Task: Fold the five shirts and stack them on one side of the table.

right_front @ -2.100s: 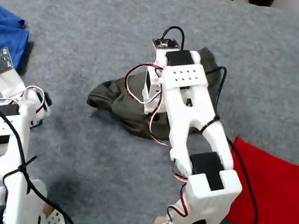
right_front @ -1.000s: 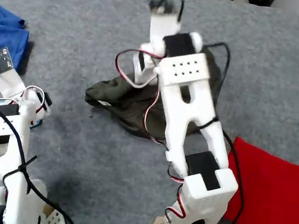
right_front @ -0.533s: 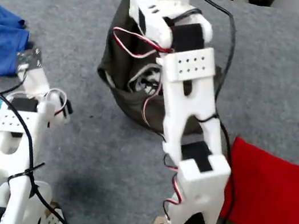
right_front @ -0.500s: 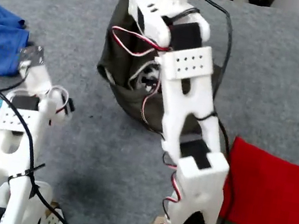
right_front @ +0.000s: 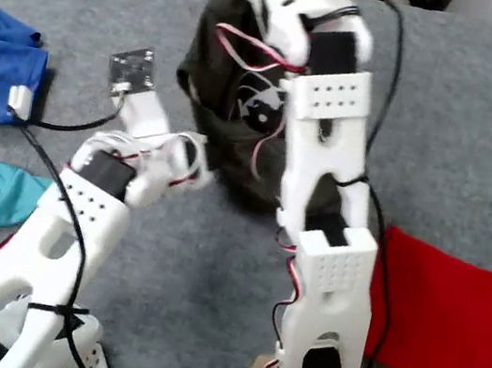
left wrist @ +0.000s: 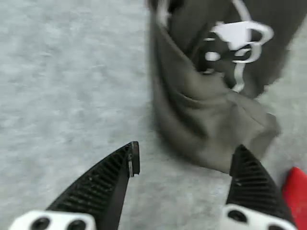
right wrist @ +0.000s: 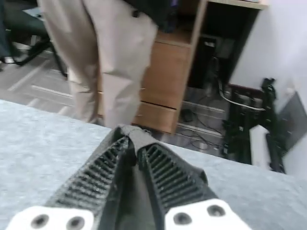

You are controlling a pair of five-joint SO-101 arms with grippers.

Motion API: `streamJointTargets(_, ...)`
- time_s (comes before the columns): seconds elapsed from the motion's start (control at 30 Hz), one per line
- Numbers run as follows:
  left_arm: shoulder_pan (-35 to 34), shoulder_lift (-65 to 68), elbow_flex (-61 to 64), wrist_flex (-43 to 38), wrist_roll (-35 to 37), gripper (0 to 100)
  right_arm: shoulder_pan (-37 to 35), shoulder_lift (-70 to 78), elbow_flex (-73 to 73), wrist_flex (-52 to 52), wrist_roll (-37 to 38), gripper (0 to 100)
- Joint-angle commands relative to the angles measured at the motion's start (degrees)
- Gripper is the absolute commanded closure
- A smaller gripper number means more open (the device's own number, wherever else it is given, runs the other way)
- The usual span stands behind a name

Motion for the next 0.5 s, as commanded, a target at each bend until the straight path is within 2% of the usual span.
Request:
streamJointTargets(0.0, 3.69, 4.09, -0.7, -6.33, 1.14, 68, 2.86, -0.48, -4.18, 1.76, 0.62, 99.4)
streamJointTargets(0.1, 6.51, 11.47, -2.64, -10.02, 1.76, 68, 2.95, -0.4, -5.58, 3.78, 0.7, 99.4)
streamJointTargets(0.27, 8.26, 27.3, -10.81, -10.55, 4.13, 69, 2.68, -0.4, -7.43, 3.78, 0.7, 99.4)
streamJointTargets(0.47, 6.15, 43.82, -22.07, -10.11, 4.04, 84, 2.95, -0.31, -9.27, 3.78, 0.7, 99.4)
